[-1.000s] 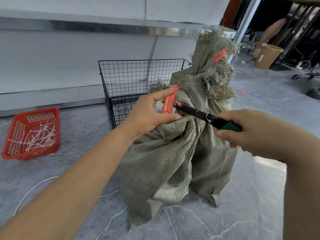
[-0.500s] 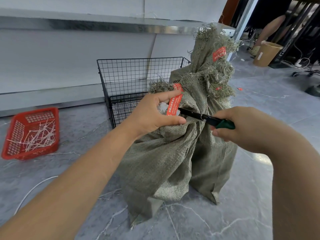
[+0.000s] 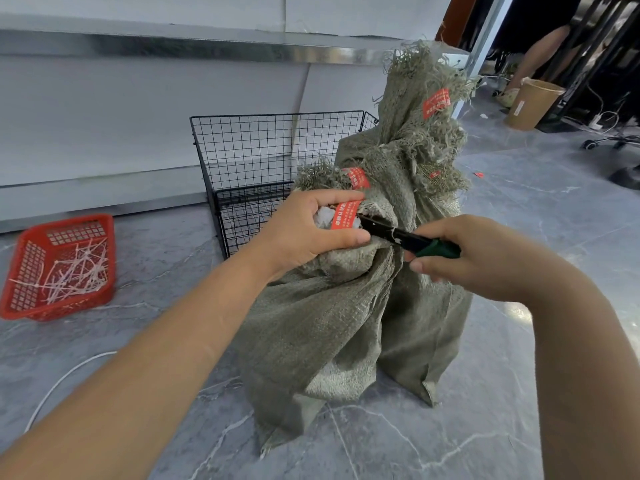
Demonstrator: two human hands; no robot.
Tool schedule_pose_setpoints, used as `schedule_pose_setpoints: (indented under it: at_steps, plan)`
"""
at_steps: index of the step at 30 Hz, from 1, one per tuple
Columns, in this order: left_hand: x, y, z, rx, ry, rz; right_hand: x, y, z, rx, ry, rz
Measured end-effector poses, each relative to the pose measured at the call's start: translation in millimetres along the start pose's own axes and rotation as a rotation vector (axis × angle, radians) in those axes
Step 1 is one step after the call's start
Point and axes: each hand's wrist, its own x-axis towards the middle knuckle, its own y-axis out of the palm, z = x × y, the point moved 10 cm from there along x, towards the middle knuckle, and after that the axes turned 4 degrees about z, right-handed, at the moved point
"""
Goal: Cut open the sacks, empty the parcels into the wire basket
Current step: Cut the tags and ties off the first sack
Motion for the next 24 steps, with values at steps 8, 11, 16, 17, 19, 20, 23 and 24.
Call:
schedule_pose_setpoints:
  at_steps: [8, 11, 16, 17, 19, 20, 23, 24]
  plan:
    - [0.9, -8.4, 7.6, -0.147, -0.038, -0.089, 2.7, -5.2, 0.4, 0.081, -0.051, -0.081]
    - [4.7, -16.1, 12.3, -0.183, -0.052, -0.153, 3.1, -5.3, 1.7, 0.130, -0.060, -0.119]
    - [8.6, -21.8, 10.5, -0.204, -0.050, -0.210, 8.3, -3.6, 2.4, 0.250, -0.072, -0.198]
    - [9.6, -24.6, 10.3, -0.237, -0.052, -0.218, 9.4, -0.4, 3.9, 0.251, -0.071, -0.201]
    - [10.3, -25.2, 10.6, -0.332, -0.069, -0.203, 11.2, 6.5, 9.7, 0.338, -0.083, -0.220]
    - [8.4, -22.7, 14.3, -0.317, -0.099, -0.184, 10.4, 3.2, 8.4, 0.489, -0.082, -0.269]
    - [-4.5, -18.6, 58.9, -0.012, -0.260, -0.207, -9.0, -38.3, -17.2, 1.035, -0.058, -0.504]
    - [-9.4, -20.7, 73.7, 0.021, -0.306, -0.233, -17.2, -56.2, -23.5, 1.003, -0.073, -0.545]
